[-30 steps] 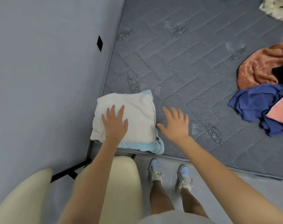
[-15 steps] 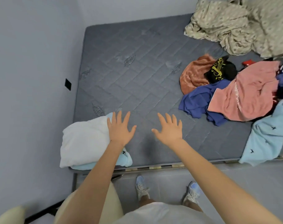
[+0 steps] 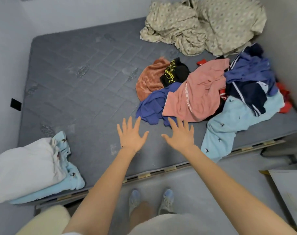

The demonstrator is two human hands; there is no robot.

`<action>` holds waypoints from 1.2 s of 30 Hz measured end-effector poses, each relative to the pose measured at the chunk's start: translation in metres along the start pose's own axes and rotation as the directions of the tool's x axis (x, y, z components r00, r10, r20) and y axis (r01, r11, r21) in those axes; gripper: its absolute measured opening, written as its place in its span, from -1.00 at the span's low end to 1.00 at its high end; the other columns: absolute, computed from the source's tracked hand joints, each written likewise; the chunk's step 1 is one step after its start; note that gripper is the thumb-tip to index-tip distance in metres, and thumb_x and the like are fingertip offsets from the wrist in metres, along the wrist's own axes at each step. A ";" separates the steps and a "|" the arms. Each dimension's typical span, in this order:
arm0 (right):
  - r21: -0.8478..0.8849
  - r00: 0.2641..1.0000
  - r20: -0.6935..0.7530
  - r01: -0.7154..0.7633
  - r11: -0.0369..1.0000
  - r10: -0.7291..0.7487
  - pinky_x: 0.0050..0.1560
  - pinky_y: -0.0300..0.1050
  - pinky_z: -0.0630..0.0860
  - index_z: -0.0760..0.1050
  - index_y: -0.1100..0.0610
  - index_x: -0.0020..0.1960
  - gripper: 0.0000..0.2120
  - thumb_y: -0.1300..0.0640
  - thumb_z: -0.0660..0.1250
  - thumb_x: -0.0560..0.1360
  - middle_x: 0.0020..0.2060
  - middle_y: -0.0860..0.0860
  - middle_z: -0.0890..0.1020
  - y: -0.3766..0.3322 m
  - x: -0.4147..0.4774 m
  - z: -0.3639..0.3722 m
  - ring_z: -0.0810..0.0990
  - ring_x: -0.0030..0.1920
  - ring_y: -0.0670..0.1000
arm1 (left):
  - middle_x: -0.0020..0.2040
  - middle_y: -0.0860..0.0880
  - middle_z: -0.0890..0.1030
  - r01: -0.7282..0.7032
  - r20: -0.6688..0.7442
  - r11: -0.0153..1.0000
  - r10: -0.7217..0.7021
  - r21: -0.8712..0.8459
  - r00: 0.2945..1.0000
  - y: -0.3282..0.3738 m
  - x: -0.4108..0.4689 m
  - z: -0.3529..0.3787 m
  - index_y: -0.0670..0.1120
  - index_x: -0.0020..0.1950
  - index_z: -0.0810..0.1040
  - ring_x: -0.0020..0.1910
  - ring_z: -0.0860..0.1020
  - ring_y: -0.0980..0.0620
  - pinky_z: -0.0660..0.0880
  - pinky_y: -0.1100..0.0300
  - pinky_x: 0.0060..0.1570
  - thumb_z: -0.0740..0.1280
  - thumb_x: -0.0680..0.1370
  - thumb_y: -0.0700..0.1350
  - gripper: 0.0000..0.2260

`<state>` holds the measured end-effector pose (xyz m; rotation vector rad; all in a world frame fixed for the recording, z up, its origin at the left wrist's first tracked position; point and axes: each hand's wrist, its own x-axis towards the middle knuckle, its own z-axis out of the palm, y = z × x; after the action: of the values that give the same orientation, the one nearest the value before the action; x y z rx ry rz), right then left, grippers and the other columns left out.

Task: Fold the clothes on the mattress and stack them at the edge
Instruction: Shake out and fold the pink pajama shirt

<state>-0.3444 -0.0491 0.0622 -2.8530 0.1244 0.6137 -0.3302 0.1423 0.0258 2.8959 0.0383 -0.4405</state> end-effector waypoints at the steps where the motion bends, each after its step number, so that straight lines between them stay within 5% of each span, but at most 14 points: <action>1: 0.010 1.000 -0.014 -0.010 1.000 0.010 0.48 0.22 -0.06 -0.09 -0.05 0.58 -0.27 -0.25 0.16 0.55 0.56 0.07 -0.02 0.010 0.006 -0.002 -0.06 0.55 0.16 | 0.59 -0.08 -0.02 -0.011 -0.005 1.000 0.011 0.000 1.000 0.010 0.006 0.002 0.15 0.56 -0.02 0.55 -0.12 -0.13 -0.24 -0.16 0.46 0.11 0.56 0.29 -0.37; 20: 0.050 0.979 0.009 -0.203 0.978 0.203 0.48 0.19 -0.05 -0.08 -0.06 0.57 -0.27 -0.20 0.21 0.55 0.56 0.06 0.01 0.153 0.112 -0.015 -0.04 0.55 0.14 | 0.59 -0.08 -0.10 -0.077 0.168 0.997 0.071 0.030 0.983 0.124 0.139 0.038 0.11 0.57 -0.08 0.56 -0.16 -0.11 -0.21 -0.13 0.48 0.09 0.58 0.28 -0.36; 36: -0.115 0.967 0.156 0.221 0.969 -0.202 0.49 0.20 -0.08 -0.07 -0.07 0.56 -0.29 -0.15 0.20 0.54 0.53 0.10 0.05 0.227 0.306 -0.012 -0.02 0.52 0.20 | 0.57 -0.11 0.00 0.342 0.190 0.929 -0.313 -0.140 0.930 0.228 0.227 0.136 0.03 0.57 -0.03 0.55 -0.07 -0.11 -0.17 -0.09 0.49 0.20 0.58 0.13 -0.35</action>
<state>-0.0904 -0.2832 -0.0986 -2.8802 -0.2509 0.8043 -0.1401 -0.1105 -0.1214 2.6760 0.5168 -0.6956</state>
